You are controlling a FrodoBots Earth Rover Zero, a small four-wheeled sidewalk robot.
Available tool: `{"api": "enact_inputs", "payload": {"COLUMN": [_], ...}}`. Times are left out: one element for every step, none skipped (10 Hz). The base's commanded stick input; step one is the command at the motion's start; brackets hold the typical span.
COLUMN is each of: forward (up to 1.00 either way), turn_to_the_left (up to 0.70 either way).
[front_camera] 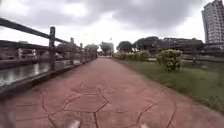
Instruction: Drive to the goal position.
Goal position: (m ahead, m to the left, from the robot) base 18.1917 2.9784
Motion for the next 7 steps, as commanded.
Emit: {"api": "enact_inputs", "payload": {"forward": [0.7,0.7,0.7,0.7,0.7,0.7,0.7], "turn_to_the_left": [0.0,0.0,0.0,0.0,0.0,0.0,0.0]}}
